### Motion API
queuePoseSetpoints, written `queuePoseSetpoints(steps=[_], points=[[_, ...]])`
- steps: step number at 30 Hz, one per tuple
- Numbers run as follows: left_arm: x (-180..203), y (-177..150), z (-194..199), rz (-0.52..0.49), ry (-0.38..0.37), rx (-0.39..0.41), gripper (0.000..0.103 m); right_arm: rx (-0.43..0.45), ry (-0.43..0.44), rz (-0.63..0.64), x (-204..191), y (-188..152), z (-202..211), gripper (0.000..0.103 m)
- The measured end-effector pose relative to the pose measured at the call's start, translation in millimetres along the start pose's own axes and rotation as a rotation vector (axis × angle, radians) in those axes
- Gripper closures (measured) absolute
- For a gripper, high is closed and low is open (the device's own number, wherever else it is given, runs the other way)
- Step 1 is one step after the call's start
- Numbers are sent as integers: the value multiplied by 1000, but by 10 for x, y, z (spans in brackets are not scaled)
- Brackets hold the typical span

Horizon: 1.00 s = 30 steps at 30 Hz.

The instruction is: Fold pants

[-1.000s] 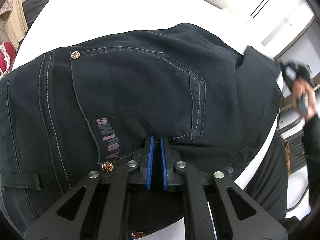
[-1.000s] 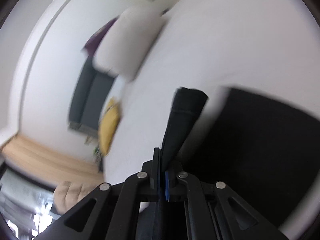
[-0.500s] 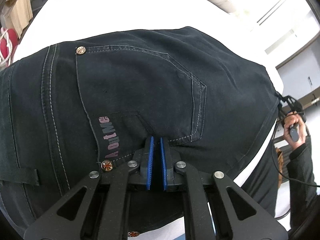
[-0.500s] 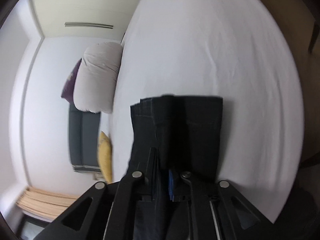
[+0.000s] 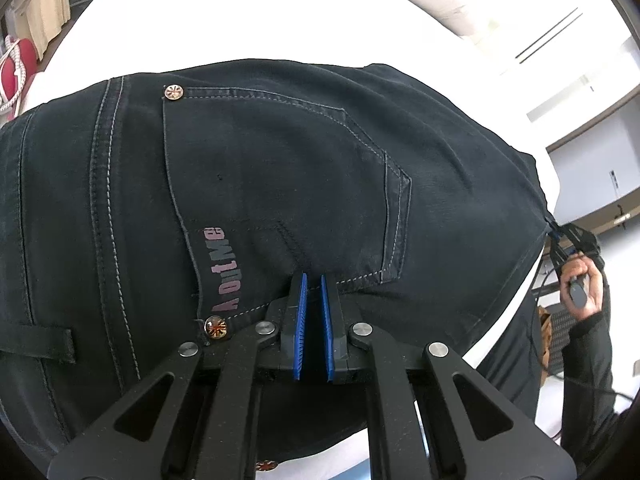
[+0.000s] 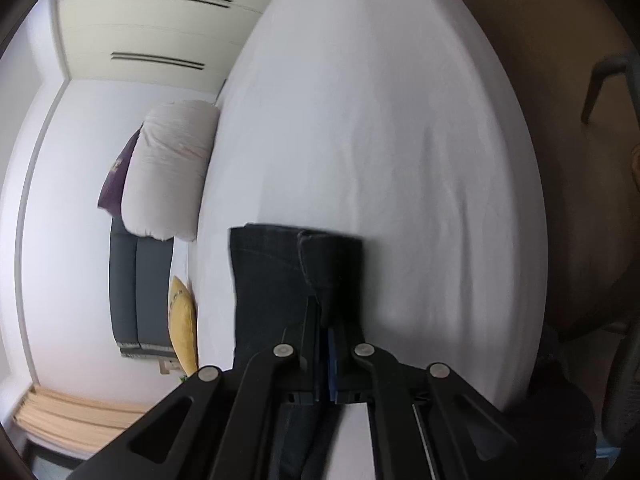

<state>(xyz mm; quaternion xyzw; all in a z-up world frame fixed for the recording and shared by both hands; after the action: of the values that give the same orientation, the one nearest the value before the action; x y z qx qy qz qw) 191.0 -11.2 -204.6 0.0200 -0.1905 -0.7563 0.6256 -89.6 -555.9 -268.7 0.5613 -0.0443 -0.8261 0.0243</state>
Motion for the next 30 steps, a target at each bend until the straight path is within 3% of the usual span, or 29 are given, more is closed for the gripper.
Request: queuePoseSetpoints(steps=[3, 7, 9, 10, 11, 13, 16, 18, 21, 24, 30], points=[[-13, -34, 48, -17, 0, 2, 96, 6, -18, 21, 32, 81, -68, 100], [-123, -100, 153, -5, -5, 14, 96, -66, -3, 64, 18, 165, -133, 99], [-169, -142, 203, 1, -5, 24, 96, -54, -39, 118, -116, 110, 14, 77], [-189, -167, 220, 6, -9, 28, 96, -37, -91, 161, -217, 14, 127, 54], [-204, -192, 235, 15, -17, 32, 96, -43, -107, 196, -284, -132, 224, 51], [-255, -223, 246, 37, -37, 34, 96, -131, -38, 225, -435, -461, 288, 51], [-291, -243, 253, 36, -44, 36, 96, -392, 126, 174, -604, -1276, 198, 50], [-317, -258, 257, 36, -49, 38, 96, -533, 164, 171, -682, -1774, 102, 50], [-368, -275, 259, 43, -61, 43, 96, -675, 184, 139, -695, -2319, -75, 50], [-380, -274, 282, 40, -60, 45, 96, -718, 130, 108, -603, -2538, -179, 50], [-383, -275, 278, 45, -60, 48, 96, -716, 120, 76, -539, -2522, -235, 50]])
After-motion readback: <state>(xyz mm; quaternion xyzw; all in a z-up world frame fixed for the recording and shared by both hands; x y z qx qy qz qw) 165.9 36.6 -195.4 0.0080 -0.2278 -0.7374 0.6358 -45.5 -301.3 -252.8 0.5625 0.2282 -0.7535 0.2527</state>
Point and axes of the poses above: each gripper's, at about its wrist camera, not at the fingertips, and z roughly against the way its jaws point, x to its right, y to its top, the point moved 2 cm from there along -z, roughly the way its jaws point, and after that the axes turned 12 degrees about y, right-handed, at the moved point
